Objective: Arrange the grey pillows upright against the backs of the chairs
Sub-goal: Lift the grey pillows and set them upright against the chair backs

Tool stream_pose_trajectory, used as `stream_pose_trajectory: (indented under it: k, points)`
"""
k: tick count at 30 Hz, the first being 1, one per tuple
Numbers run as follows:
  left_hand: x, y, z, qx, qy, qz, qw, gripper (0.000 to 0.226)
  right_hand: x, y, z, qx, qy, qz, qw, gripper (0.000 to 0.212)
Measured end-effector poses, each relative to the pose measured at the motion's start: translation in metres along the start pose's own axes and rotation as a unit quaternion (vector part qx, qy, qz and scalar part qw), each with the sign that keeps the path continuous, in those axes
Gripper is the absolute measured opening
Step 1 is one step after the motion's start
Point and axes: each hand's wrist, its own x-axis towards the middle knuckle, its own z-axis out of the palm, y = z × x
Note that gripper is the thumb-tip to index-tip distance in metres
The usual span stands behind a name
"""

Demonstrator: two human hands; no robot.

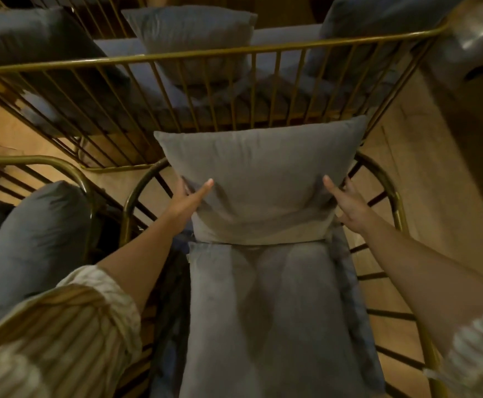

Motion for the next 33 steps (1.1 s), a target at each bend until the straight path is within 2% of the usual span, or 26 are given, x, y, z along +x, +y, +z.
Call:
stream_pose_trajectory:
  k: [4, 9, 13, 16, 20, 23, 28, 33]
  points:
    - [0.007, 0.007, 0.017, 0.055, 0.064, 0.011, 0.996, 0.099, 0.007, 0.003, 0.005, -0.03, 0.017, -0.006, 0.999, 0.076]
    - [-0.018, 0.024, 0.012, 0.066, 0.056, 0.01, 0.996, 0.089, -0.011, -0.008, 0.007, -0.121, 0.045, -0.063, 0.99, 0.075]
    - [-0.052, 0.039, -0.008, 0.155, 0.084, -0.003, 0.984, 0.077, -0.044, -0.012, 0.024, -0.244, 0.099, -0.141, 0.954, 0.068]
    - [-0.084, 0.046, -0.031, 0.207, 0.119, -0.022, 0.971, 0.065, -0.074, -0.011, 0.057, -0.374, 0.106, -0.171, 0.905, 0.061]
    - [-0.136, 0.032, -0.087, 0.233, 0.131, -0.029, 0.963, 0.056, -0.111, -0.002, 0.109, -0.453, -0.014, -0.196, 0.87, 0.058]
    - [-0.175, 0.017, -0.141, 0.245, 0.151, -0.021, 0.957, 0.044, -0.134, 0.0, 0.151, -0.467, -0.087, -0.186, 0.86, 0.06]
    - [-0.251, -0.022, -0.236, 0.23, 0.215, -0.046, 0.948, 0.052, -0.177, 0.004, 0.228, -0.473, -0.205, -0.189, 0.836, 0.062]
    - [-0.306, -0.078, -0.317, 0.197, 0.254, -0.139, 0.936, 0.056, -0.224, 0.024, 0.311, -0.475, -0.26, -0.172, 0.823, 0.064]
